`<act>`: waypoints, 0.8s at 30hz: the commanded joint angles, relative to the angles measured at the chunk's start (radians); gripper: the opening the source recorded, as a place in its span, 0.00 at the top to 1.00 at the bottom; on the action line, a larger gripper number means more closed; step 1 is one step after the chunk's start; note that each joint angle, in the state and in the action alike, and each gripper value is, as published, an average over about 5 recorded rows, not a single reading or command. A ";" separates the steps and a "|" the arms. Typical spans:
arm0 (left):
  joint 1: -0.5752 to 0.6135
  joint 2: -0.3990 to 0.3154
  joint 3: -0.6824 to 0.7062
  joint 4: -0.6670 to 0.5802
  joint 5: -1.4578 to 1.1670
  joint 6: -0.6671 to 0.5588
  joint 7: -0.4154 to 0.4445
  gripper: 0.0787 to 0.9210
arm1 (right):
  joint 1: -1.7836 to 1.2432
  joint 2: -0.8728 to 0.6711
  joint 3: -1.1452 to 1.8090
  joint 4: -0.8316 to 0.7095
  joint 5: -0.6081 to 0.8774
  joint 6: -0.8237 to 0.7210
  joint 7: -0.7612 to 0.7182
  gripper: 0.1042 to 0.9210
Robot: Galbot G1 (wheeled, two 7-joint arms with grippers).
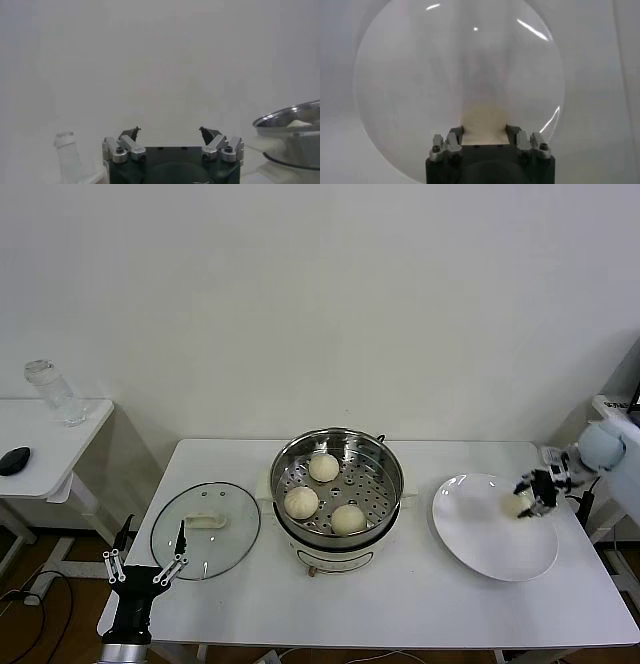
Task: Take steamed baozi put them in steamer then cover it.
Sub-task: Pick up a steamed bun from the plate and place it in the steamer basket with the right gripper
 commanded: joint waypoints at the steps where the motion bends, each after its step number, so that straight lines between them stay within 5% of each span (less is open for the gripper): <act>1: -0.003 0.001 0.004 -0.005 0.001 0.007 0.000 0.12 | 0.534 0.047 -0.424 0.178 0.254 -0.055 -0.146 0.36; 12: -0.014 -0.001 0.013 -0.001 0.003 0.015 -0.001 0.12 | 0.842 0.269 -0.708 0.430 0.575 -0.213 -0.102 0.36; 24: -0.018 -0.004 0.011 0.000 0.003 0.015 -0.002 0.12 | 0.750 0.397 -0.757 0.490 0.561 -0.287 -0.031 0.36</act>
